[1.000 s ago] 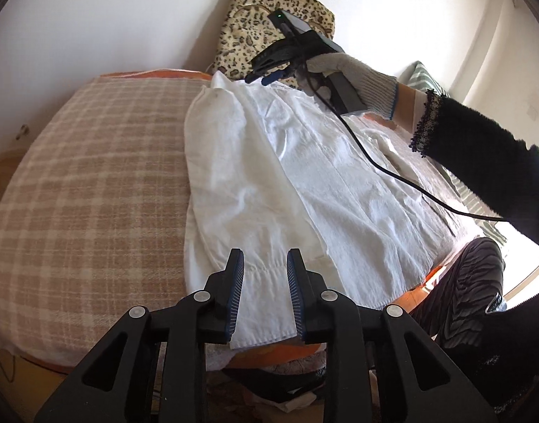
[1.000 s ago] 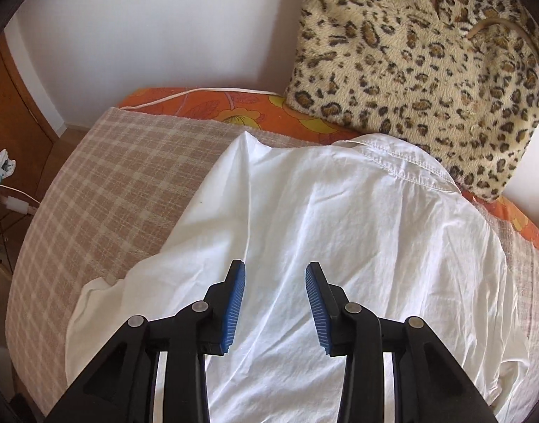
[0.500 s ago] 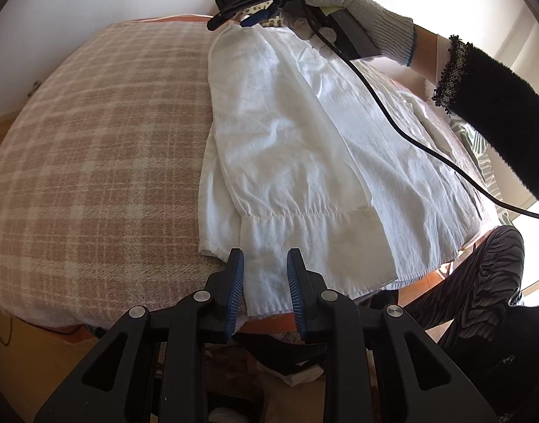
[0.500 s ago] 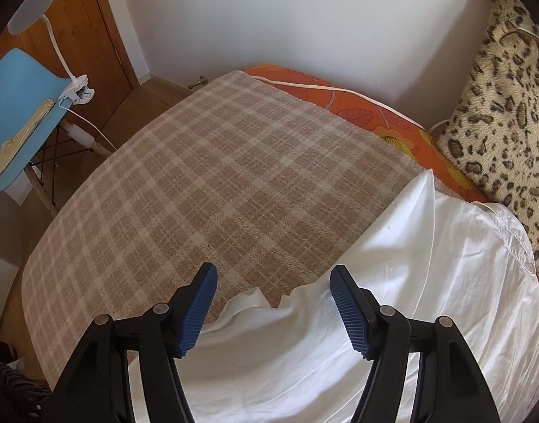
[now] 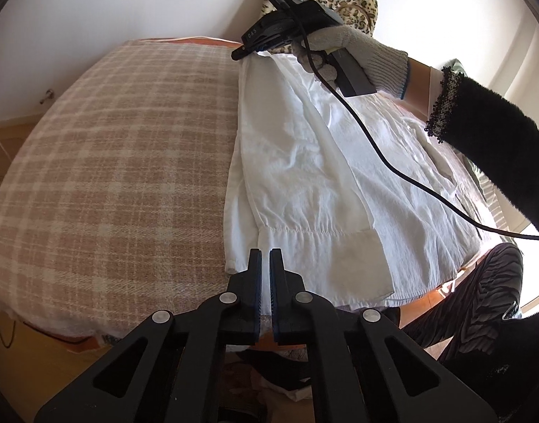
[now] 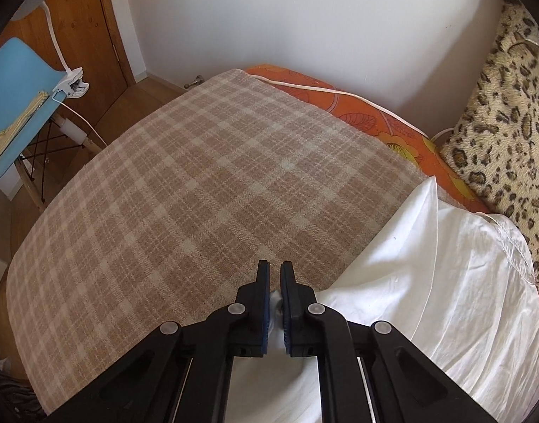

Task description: Fold small clothes

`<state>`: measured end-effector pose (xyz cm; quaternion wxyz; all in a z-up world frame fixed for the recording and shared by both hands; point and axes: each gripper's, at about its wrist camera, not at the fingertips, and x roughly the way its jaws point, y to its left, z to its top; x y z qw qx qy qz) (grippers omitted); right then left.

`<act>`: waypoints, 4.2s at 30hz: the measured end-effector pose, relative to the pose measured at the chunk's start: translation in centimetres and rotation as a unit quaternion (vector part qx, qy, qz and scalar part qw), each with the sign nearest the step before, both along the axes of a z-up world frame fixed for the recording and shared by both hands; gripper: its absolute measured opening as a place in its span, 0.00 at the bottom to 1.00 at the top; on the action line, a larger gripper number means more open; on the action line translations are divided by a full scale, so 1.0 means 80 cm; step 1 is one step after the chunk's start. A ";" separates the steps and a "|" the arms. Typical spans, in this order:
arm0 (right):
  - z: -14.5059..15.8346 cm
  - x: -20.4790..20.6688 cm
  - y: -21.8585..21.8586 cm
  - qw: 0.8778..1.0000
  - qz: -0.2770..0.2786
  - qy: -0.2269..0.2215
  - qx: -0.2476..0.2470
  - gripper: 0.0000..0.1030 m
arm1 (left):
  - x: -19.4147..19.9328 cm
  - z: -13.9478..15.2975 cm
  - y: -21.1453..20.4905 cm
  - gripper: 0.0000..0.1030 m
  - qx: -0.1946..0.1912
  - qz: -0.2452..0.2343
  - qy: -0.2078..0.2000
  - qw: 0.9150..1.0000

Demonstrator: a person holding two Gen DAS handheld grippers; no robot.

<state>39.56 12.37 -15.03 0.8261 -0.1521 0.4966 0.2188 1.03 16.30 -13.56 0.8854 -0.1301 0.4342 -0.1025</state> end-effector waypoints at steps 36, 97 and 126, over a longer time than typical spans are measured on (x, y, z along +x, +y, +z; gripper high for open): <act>0.094 -0.090 -0.136 0.993 -0.091 -0.048 0.053 0.46 | 0.025 0.027 -0.064 0.12 0.032 -0.057 -0.035 0.997; 0.058 -0.015 -0.110 0.968 -0.203 0.083 0.118 0.11 | 0.031 0.044 -0.098 0.05 -0.056 -0.094 -0.056 0.992; 0.002 -0.056 -0.241 0.956 -0.254 0.094 0.114 0.11 | 0.044 0.036 -0.201 0.16 -0.053 -0.217 0.004 0.975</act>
